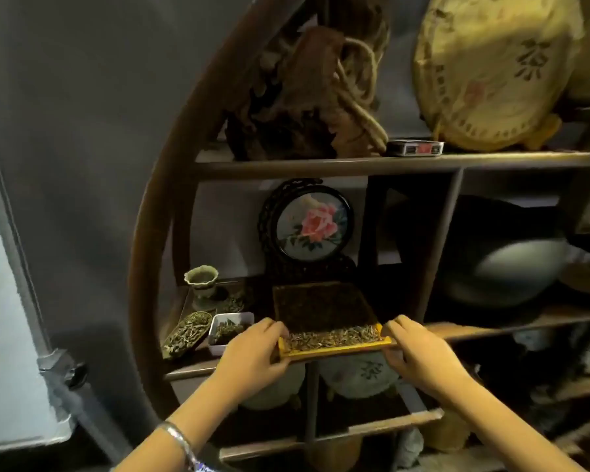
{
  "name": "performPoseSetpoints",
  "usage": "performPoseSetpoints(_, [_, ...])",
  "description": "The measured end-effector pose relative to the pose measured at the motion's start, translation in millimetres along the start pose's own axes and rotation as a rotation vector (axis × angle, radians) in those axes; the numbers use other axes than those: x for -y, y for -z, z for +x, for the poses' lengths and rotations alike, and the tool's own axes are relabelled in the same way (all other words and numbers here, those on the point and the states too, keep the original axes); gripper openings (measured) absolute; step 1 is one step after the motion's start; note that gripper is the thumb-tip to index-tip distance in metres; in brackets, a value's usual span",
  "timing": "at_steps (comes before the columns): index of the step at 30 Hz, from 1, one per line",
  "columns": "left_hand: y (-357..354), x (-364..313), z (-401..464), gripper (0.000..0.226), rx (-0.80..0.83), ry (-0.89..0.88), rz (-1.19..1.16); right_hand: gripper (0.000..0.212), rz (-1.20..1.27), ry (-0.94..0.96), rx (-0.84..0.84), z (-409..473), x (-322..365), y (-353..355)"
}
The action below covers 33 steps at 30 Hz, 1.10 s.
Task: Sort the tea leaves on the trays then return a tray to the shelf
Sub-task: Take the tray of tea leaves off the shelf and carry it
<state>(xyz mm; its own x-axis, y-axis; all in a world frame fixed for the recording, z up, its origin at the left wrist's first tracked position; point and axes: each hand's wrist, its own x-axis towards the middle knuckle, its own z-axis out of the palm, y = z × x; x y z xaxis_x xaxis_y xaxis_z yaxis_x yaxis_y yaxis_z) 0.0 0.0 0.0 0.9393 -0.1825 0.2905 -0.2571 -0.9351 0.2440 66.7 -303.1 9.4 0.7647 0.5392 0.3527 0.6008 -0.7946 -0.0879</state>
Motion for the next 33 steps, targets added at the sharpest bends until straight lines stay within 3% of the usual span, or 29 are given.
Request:
performPoseSetpoints(7, [-40, -8, -1, 0.027, -0.071, 0.271, -0.027, 0.048, -0.079, 0.12, 0.027, 14, -47, -41])
performPoseSetpoints(12, [-55, -13, -6, 0.026, -0.069, 0.345, -0.015, 0.046, -0.059, 0.166, 0.049, 19, -60, -55])
performPoseSetpoints(20, [-63, -9, -3, 0.03, -0.08, 0.345, -0.056, 0.038, 0.066, 0.062, 0.075, 20, -65, -72])
performPoseSetpoints(33, [-69, -9, -4, 0.02, -0.196, 0.319, -0.115, 0.026, 0.383, 0.032, -0.05, 6, -63, -80])
